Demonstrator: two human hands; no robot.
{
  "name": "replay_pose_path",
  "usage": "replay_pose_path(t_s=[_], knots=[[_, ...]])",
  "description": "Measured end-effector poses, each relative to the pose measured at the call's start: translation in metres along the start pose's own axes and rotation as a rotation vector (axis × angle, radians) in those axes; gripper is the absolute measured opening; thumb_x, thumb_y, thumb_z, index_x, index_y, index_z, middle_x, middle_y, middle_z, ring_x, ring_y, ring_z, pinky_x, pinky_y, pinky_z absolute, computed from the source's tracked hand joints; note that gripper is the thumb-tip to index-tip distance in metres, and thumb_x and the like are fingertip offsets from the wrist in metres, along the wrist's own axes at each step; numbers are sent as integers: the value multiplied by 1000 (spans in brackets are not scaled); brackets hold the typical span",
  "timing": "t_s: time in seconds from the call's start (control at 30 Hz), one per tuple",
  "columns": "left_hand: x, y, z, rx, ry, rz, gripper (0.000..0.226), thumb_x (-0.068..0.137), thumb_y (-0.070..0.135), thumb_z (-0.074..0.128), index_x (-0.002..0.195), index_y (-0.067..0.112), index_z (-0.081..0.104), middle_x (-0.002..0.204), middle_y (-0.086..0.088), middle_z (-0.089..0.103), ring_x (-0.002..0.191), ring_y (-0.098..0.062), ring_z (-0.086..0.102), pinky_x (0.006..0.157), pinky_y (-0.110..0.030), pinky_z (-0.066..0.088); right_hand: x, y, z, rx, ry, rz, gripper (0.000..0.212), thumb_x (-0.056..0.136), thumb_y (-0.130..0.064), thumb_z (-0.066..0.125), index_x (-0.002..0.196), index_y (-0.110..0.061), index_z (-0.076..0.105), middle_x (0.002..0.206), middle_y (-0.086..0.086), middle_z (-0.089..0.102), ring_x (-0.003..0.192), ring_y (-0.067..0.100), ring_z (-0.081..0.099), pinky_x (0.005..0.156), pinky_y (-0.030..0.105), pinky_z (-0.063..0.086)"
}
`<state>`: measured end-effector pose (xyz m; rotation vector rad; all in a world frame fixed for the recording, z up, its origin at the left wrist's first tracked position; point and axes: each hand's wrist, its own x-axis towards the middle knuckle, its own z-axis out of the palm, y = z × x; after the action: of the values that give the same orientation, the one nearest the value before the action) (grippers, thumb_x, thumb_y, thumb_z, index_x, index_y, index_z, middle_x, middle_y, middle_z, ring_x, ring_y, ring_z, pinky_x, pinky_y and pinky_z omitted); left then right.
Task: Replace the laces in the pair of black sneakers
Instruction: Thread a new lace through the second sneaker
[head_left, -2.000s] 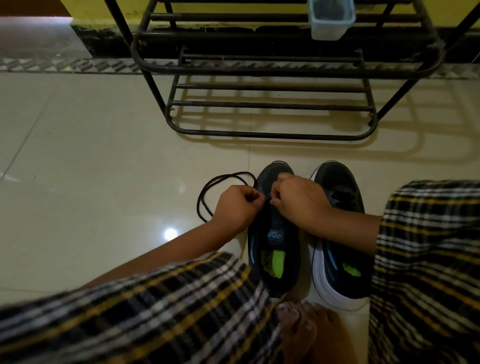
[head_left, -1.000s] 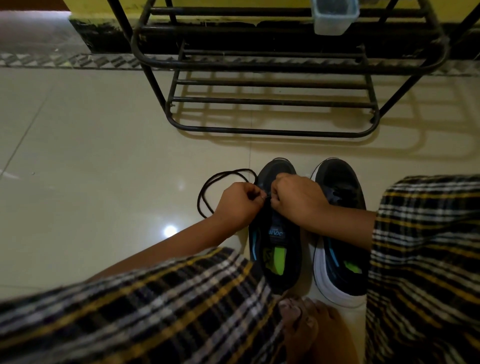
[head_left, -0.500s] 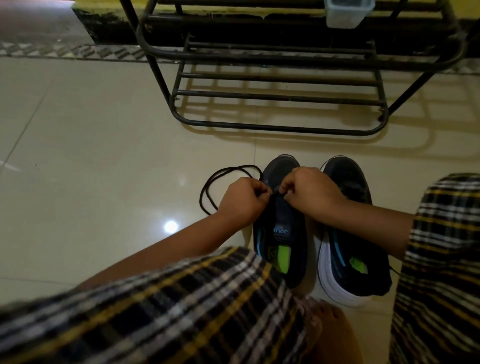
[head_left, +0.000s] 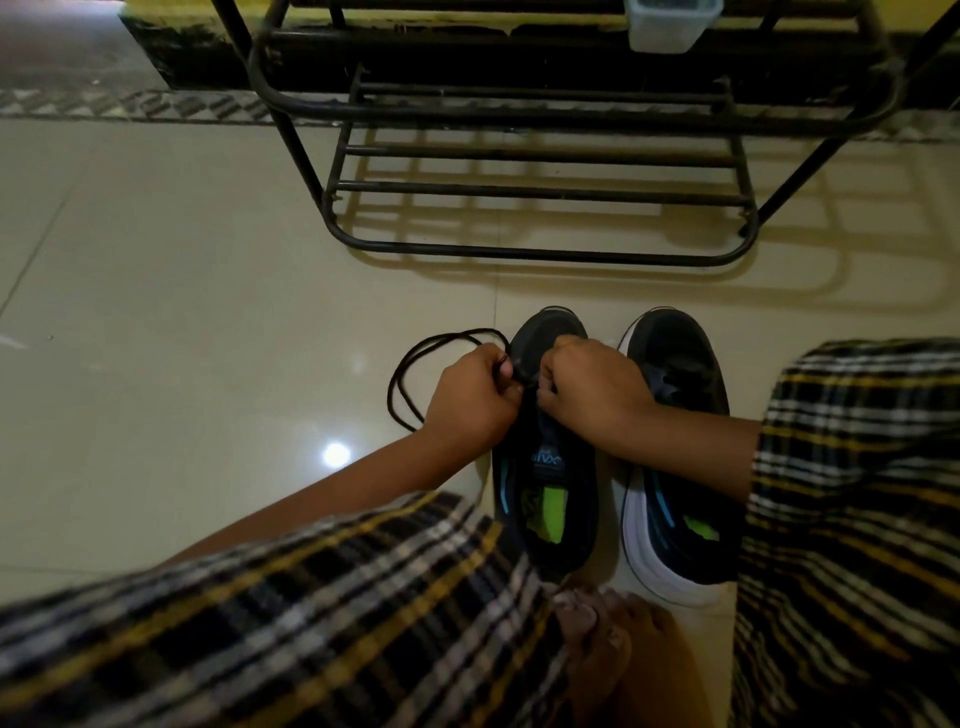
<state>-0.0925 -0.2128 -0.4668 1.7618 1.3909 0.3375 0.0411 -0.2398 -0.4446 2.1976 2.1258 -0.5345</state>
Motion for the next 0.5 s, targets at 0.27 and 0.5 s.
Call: replay_pose_path(t_s=[0.27,0.5], knots=[[3,3,0,-74,-14,22,16,83,3,61,96,13,58,88,8,58,89,-11,58,84,-23,46,2,6,-20,38,-168,-104,16,85,-16,55,86,-2,62,97,16,57,85,30,56,73,40,46],[0,7,0,-100,-26,165,25,81,0,62,98,18,70,95,7,69,92,-4,63,82,-11,48,0,25,-47,331,-188,-27,26,82,-6,60,60,-18,55,64,-3,56,59,6,51,54,16,38]])
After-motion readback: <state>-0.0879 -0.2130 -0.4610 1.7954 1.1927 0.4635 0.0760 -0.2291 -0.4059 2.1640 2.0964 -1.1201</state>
